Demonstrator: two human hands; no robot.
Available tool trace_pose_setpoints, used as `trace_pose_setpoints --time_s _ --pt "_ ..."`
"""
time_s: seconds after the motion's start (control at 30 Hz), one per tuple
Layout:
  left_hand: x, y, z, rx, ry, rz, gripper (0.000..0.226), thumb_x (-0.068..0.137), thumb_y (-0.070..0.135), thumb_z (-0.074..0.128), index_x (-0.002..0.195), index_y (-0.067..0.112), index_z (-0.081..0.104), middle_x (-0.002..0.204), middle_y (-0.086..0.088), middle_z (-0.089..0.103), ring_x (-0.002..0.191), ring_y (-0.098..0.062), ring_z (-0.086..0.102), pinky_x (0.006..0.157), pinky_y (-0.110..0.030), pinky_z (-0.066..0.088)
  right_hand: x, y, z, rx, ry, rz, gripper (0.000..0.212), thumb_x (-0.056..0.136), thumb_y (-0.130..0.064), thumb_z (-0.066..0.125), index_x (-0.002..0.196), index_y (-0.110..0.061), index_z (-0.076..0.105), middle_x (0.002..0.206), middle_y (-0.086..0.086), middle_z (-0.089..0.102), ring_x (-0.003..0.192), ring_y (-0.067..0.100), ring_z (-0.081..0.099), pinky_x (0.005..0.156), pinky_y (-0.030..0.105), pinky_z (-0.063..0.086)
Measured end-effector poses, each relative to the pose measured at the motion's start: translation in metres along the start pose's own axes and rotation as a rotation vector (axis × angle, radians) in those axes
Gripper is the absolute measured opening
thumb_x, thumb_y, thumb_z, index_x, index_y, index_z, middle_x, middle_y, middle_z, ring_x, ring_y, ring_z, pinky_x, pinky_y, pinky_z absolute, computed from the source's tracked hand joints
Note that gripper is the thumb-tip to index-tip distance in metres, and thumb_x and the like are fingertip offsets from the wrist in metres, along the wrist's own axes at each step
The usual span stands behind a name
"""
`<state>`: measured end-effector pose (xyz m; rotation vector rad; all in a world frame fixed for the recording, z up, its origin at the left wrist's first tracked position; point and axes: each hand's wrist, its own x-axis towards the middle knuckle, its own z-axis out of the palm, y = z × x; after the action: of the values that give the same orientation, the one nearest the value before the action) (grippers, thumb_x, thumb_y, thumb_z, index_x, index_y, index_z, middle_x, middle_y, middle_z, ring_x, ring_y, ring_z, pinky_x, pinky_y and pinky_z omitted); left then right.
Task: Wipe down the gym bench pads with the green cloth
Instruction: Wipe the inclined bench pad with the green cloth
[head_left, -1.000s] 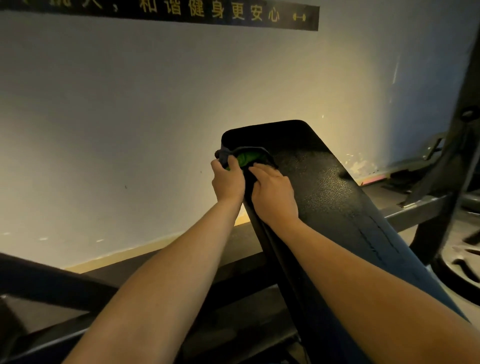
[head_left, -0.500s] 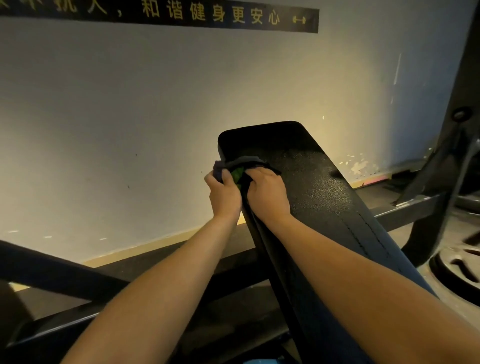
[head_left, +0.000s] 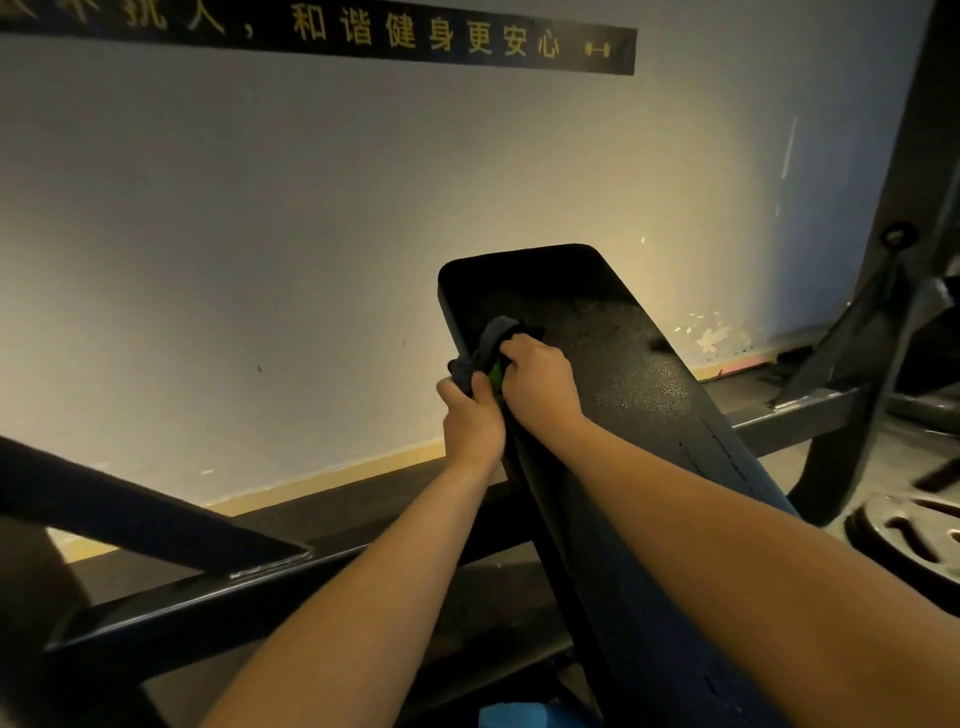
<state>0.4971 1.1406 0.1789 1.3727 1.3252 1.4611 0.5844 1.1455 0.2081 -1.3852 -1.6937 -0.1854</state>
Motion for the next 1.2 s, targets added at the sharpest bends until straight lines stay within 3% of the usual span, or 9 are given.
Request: trace_pose_setpoints --time_s 0.2,0.3,0.47,0.63,0.73,0.8,0.93,1.1,1.2 --pt "-0.046 -0.016 0.004 0.001 -0.009 0.009 0.023 0.108 0.042 0.033 0.116 0.020 0.031 0.099 -0.005 0.064 0.083 -0.023 0.065 0.067 -0.038 0.054 -0.043 0.004 -0.016 -0.146 -0.057 0.075 0.031 0.096 -0.008 0.047 0.122 -0.006 0.064 0.133 0.011 0.050 0.123 0.030 0.044 0.095 0.033 0.043" --pt "-0.063 -0.025 0.002 -0.003 -0.036 0.012 0.026 0.108 0.045 0.032 0.117 0.021 0.031 0.099 -0.005 0.064 0.081 -0.021 0.065 0.064 -0.037 0.053 -0.058 0.002 -0.016 -0.286 -0.031 0.074 0.032 0.095 -0.016 0.046 0.121 -0.011 0.065 0.130 0.009 0.055 0.122 0.030 0.045 0.093 0.041 0.042" --pt "-0.052 -0.018 0.000 0.007 -0.056 0.030 0.020 0.109 0.039 0.031 0.119 0.022 0.027 0.099 -0.001 0.059 0.083 -0.015 0.060 0.061 -0.029 0.042 -0.070 0.011 -0.015 -0.211 -0.022 0.076 0.020 0.100 -0.013 0.043 0.101 -0.008 0.063 0.110 0.005 0.059 0.109 0.023 0.052 0.070 0.029 0.036" --pt "-0.021 0.002 0.006 -0.040 -0.031 -0.035 0.032 0.109 0.039 0.032 0.134 0.021 0.026 0.117 -0.006 0.056 0.093 -0.021 0.057 0.080 -0.035 0.044 -0.065 0.018 -0.015 -0.117 -0.100 0.047 0.036 0.102 -0.013 0.043 0.135 -0.011 0.056 0.136 0.005 0.054 0.125 0.024 0.047 0.087 0.036 0.046" --pt "-0.025 -0.003 0.008 -0.035 -0.025 -0.044 0.033 0.108 0.039 0.034 0.133 0.018 0.026 0.116 -0.009 0.056 0.096 -0.024 0.057 0.082 -0.035 0.045 -0.067 0.015 -0.015 -0.124 -0.100 0.065 0.037 0.103 -0.013 0.041 0.137 -0.009 0.054 0.138 0.006 0.052 0.125 0.023 0.049 0.089 0.032 0.044" --pt "-0.032 -0.009 0.007 -0.039 -0.031 -0.040 0.031 0.108 0.039 0.034 0.130 0.017 0.027 0.112 -0.009 0.058 0.092 -0.024 0.058 0.080 -0.035 0.046 -0.070 0.012 -0.013 -0.110 -0.081 0.079 0.034 0.103 -0.012 0.041 0.132 -0.006 0.057 0.133 0.009 0.055 0.121 0.025 0.051 0.085 0.028 0.039" --pt "-0.052 -0.017 0.001 -0.034 -0.065 -0.015 0.023 0.109 0.038 0.033 0.118 0.018 0.026 0.094 -0.001 0.056 0.080 -0.015 0.057 0.064 -0.032 0.044 -0.072 0.009 -0.015 -0.069 -0.087 0.116 0.017 0.099 -0.005 0.042 0.094 -0.002 0.058 0.106 0.015 0.059 0.103 0.030 0.054 0.071 0.023 0.026" --pt "-0.079 -0.030 -0.002 -0.055 -0.126 -0.073 0.024 0.108 0.037 0.035 0.116 0.016 0.029 0.098 -0.004 0.055 0.085 -0.017 0.058 0.065 -0.033 0.047 -0.070 0.001 -0.034 -0.021 -0.206 0.174 0.009 0.092 -0.006 0.047 0.090 -0.005 0.056 0.106 0.015 0.058 0.095 0.026 0.050 0.071 0.029 0.030" --pt "-0.075 -0.033 -0.011 0.048 -0.051 0.030 0.021 0.104 0.036 0.046 0.110 0.015 0.046 0.109 -0.006 0.056 0.101 -0.026 0.060 0.076 -0.037 0.052 -0.073 -0.009 -0.044 0.153 -0.180 0.228 0.022 0.096 -0.015 0.047 0.074 -0.014 0.048 0.088 0.005 0.057 0.086 0.024 0.054 0.066 0.029 0.032"
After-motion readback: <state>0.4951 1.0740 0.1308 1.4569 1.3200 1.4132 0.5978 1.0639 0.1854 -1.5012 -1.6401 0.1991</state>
